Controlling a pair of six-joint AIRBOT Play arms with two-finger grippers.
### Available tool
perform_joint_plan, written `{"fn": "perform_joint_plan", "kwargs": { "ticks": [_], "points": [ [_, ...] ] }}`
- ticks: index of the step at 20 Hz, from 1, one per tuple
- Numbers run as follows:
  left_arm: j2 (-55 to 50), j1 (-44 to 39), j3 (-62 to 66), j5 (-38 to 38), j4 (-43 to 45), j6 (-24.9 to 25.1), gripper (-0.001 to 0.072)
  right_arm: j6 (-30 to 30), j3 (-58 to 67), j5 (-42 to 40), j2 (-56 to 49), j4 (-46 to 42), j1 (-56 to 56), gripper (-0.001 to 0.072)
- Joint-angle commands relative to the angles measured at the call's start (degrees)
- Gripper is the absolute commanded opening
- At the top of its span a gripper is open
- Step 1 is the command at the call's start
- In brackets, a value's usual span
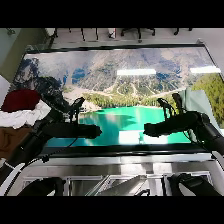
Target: Fold the shirts.
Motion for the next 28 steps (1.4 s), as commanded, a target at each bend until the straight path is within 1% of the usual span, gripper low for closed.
{"fn": "perform_joint_plan", "kwargs": {
  "ticks": [1,2,3,4,6,8,9,10,11,15,18,22,23,24,25,26,28],
  "points": [
    [0.9,1.5,0.7,0.6,0.2,0.0,0.0017,0.0,-0.1,-0.1,0.0,0.2,0.0,0.002],
    [1.6,2.9,0.8,0.5,1.4,0.0,0.0018,0.0,-0.1,-0.1,0.0,0.2,0.0,0.002],
    [2.6,4.8,0.8,0.3,4.6,0.0,0.0018,0.0,-0.1,-0.1,0.0,0.2,0.0,0.002],
    [3.7,7.4,1.1,0.0,9.7,0.0,0.0017,0.0,-0.1,-0.1,0.1,0.2,0.0,0.002],
    [3.9,14.1,4.2,-0.2,23.5,0.0,0.0017,0.0,-0.1,-0.1,0.1,0.2,0.0,0.002],
    [1.0,20.9,9.4,-3.0,38.1,0.5,0.0022,0.0,-0.1,0.0,0.1,0.2,0.0,0.0019],
    [-1.7,24.1,12.0,-5.6,44.0,1.6,0.0259,0.0,-0.1,-0.1,0.1,0.2,0.0,0.002],
    [-5.3,27.8,14.5,-9.7,48.5,2.1,0.067,0.0,-0.1,-0.1,0.1,0.2,0.0,0.0019],
    [-9.6,31.6,17.2,-13.0,50.7,2.1,0.0696,0.0,-0.1,-0.1,0.1,0.2,0.0,0.002],
    [-29.0,43.2,28.0,-22.0,51.1,2.7,0.0697,0.0,-0.1,-0.1,0.1,0.2,0.0,0.002],
    [-44.5,46.9,38.3,-21.9,51.1,2.7,0.0697,0.0,-0.1,-0.1,0.1,0.2,0.0,0.0019],
    [-57.3,47.7,47.2,-20.2,51.1,2.5,0.0695,0.0,-0.1,-0.1,0.1,0.2,0.0,0.0019],
    [-59.3,47.7,49.3,-18.1,51.1,2.5,0.0674,0.0,-0.1,-0.1,0.1,0.2,0.0,0.002],
    [-60.9,47.6,51.9,-14.7,51.1,2.4,0.0406,0.0,-0.1,-0.1,0.1,0.2,0.0,0.002],
    [-61.5,47.5,54.2,-11.6,50.8,2.4,0.0005,0.0,-0.1,-0.1,0.1,0.2,0.0,0.002],
    [-61.5,47.0,56.5,-10.2,50.5,1.7,0.0017,0.0,-0.1,0.0,0.1,0.2,0.0,0.0019],
    [-59.5,45.2,61.3,-8.3,50.4,1.4,0.0017,0.0,-0.1,-0.1,0.1,0.2,0.0,0.0019]
  ]
}}
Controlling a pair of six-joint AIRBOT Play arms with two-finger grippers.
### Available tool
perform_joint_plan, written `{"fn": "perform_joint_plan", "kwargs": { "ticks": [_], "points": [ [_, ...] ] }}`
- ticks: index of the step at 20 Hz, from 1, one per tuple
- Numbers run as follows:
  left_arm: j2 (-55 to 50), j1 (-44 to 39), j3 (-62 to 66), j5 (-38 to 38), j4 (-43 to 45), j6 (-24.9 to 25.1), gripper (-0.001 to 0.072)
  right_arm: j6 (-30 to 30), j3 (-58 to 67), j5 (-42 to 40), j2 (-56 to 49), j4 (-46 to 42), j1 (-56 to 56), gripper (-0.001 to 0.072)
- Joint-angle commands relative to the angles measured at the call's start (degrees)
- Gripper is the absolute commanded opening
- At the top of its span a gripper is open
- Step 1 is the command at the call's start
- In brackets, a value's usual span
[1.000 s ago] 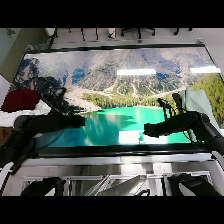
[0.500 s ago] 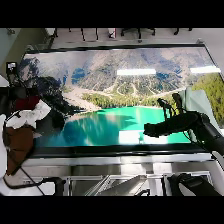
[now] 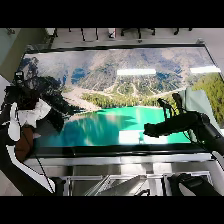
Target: Fold the shirts.
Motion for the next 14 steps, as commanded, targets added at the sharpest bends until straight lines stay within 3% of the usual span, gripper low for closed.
{"fn": "perform_joint_plan", "kwargs": {
  "ticks": [1,7,11,14],
  "points": [
    [1.2,-2.8,9.1,6.1,-0.4,-0.7,0.0017,0.0,0.0,0.0,0.0,0.0,0.0,0.002],
    [18.0,-20.2,18.3,12.9,-0.3,-0.5,0.0017,0.0,0.0,0.0,0.0,0.0,0.0,0.0019],
    [31.1,-35.4,11.3,20.9,-8.0,-1.4,0.0017,0.0,0.0,0.0,0.0,0.0,0.0,0.0019],
    [35.7,-47.1,2.5,25.9,-13.0,-4.9,0.0017,0.0,0.0,0.0,0.0,0.0,0.0,0.002]
  ]
}}
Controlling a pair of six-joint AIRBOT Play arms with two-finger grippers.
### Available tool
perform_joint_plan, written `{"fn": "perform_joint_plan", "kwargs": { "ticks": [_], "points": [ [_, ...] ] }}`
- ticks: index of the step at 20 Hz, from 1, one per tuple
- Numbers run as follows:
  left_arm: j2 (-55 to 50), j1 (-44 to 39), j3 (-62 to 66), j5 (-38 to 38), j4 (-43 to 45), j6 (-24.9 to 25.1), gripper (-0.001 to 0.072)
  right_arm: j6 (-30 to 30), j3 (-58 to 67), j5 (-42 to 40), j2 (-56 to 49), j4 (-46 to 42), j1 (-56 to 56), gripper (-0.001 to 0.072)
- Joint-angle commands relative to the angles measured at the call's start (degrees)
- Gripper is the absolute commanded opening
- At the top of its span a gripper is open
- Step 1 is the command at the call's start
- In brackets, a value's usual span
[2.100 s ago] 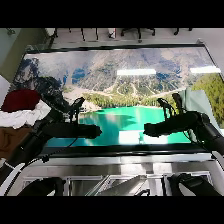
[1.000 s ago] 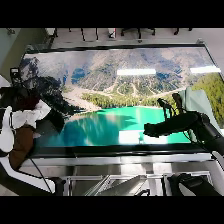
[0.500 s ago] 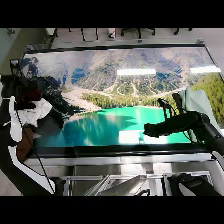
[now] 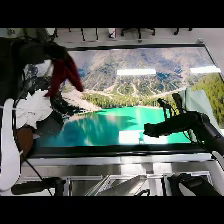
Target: Fold the shirts.
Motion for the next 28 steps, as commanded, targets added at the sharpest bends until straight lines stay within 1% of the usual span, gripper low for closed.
{"fn": "perform_joint_plan", "kwargs": {
  "ticks": [1,3,6,7,9,10,11,12,14,15,16,17,18,20,21,22,23,24,26,28],
  "points": [
    [5.9,-14.3,-9.8,5.5,-5.1,-4.9,0.0017,0.0,0.0,0.0,0.0,0.0,0.0,0.002],
    [5.3,-19.5,-16.2,4.4,-4.0,-9.3,0.0017,0.0,0.0,0.0,0.0,0.0,0.0,0.002],
    [2.0,-22.6,-22.3,4.0,-4.7,-14.7,0.0017,0.0,0.0,0.0,0.0,0.0,0.0,0.0019],
    [0.6,-23.1,-22.8,4.0,-5.8,-15.9,0.0018,0.0,0.0,0.0,0.0,0.1,0.0,0.002],
    [-1.6,-23.0,-22.8,2.6,-10.7,-15.9,0.0018,0.0,0.0,-0.4,0.0,0.2,0.0,0.002],
    [-2.4,-22.8,-22.8,1.7,-12.7,-15.8,0.0094,0.0,0.0,-1.2,0.0,0.2,0.0,0.002],
    [-2.6,-22.4,-22.8,1.7,-14.2,-15.8,0.0449,0.0,0.0,-1.8,0.0,0.4,0.0,0.002],
    [-2.6,-21.5,-22.6,2.5,-15.2,-16.0,0.0695,0.0,0.0,-2.5,0.0,0.4,0.0,0.002],
    [-2.1,-18.0,-19.5,9.6,-16.1,-14.1,0.0695,0.0,0.6,-4.0,0.0,0.3,-0.8,0.003],
    [-1.4,-15.6,-17.5,13.7,-16.1,-12.5,0.0695,-0.2,1.4,-4.0,0.0,-0.1,-2.2,0.0083],
    [-0.5,-13.1,-16.3,16.8,-16.1,-11.6,0.0695,-0.7,2.2,-4.0,0.0,0.0,-4.2,0.0277],
    [0.9,-10.7,-16.1,19.7,-16.1,-10.6,0.0695,-1.2,3.2,-3.7,0.0,0.0,-6.6,0.041],
    [2.6,-8.5,-17.7,21.9,-16.2,-10.1,0.0695,-2.2,4.3,-3.4,-0.4,0.0,-9.4,0.0413],
    [7.5,-6.0,-26.6,21.3,-16.6,-9.7,0.0695,-4.0,5.6,-2.3,-1.6,0.0,-15.3,0.0413],
    [10.0,-5.9,-32.8,19.0,-16.6,-9.7,0.0696,-4.3,5.6,-0.8,-2.8,0.0,-18.1,0.0413],
    [12.4,-6.2,-40.2,15.2,-17.9,-9.7,0.0696,-5.3,5.6,0.4,-4.7,0.2,-20.1,0.0413],
    [14.4,-6.7,-47.1,10.2,-20.9,-9.7,0.0696,-7.1,5.6,0.9,-7.3,0.9,-21.2,0.0414],
    [16.1,-7.2,-53.8,4.0,-24.8,-9.6,0.0695,-8.3,5.6,0.9,-10.0,2.5,-21.7,0.0413],
    [18.1,-8.8,-65.2,-12.0,-33.1,-8.7,0.0695,-11.8,5.6,1.0,-16.3,8.1,-21.2,0.0414],
    [18.1,-10.7,-71.1,-23.5,-36.7,-8.8,0.0694,-13.0,5.6,2.5,-21.9,11.2,-19.1,0.0415]
  ]
}}
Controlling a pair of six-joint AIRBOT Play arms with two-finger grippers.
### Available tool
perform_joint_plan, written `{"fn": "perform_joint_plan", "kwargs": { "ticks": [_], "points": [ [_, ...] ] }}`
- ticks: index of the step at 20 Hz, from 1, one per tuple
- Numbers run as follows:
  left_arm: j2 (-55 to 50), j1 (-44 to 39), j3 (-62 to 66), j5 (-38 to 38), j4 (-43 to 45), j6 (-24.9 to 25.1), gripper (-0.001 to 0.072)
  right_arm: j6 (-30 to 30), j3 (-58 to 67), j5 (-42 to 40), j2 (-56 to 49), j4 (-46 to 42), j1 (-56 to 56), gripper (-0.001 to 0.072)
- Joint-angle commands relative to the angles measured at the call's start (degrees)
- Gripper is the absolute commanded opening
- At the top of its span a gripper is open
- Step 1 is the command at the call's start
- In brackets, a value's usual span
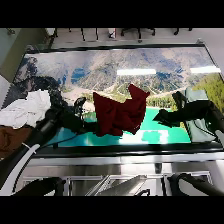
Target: Fold the shirts.
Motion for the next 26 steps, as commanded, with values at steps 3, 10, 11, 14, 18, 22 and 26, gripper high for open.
{"fn": "perform_joint_plan", "kwargs": {
  "ticks": [3,10,11,14,18,22,26],
  "points": [
    [-0.9,-4.2,-12.8,-26.9,-9.3,0.5,0.0695,-3.5,0.2,7.3,-13.9,8.3,5.1,0.0557],
    [-9.4,-2.3,-3.0,-24.3,-7.2,0.5,0.0014,-2.0,11.2,13.2,-21.4,11.4,11.1,0.0499],
    [-9.4,-1.8,-2.5,-24.1,-6.7,0.6,0.0018,-2.0,13.0,12.9,-22.4,11.4,11.3,0.0343],
    [-6.5,0.3,-1.4,-21.4,-4.3,0.6,0.0017,-2.3,17.2,10.4,-24.0,10.9,11.4,0.0019],
    [3.3,7.6,5.6,-12.0,0.3,3.1,0.0017,-2.4,27.8,-1.6,-20.3,10.8,6.6,0.0019],
    [14.3,14.4,20.6,-4.0,0.2,4.8,0.0017,-1.3,45.7,-7.7,-7.7,11.4,2.3,0.0018],
    [19.3,17.6,37.8,8.1,0.1,8.2,0.0017,-1.3,63.5,-7.7,4.2,10.7,0.3,0.0018]
  ]
}}
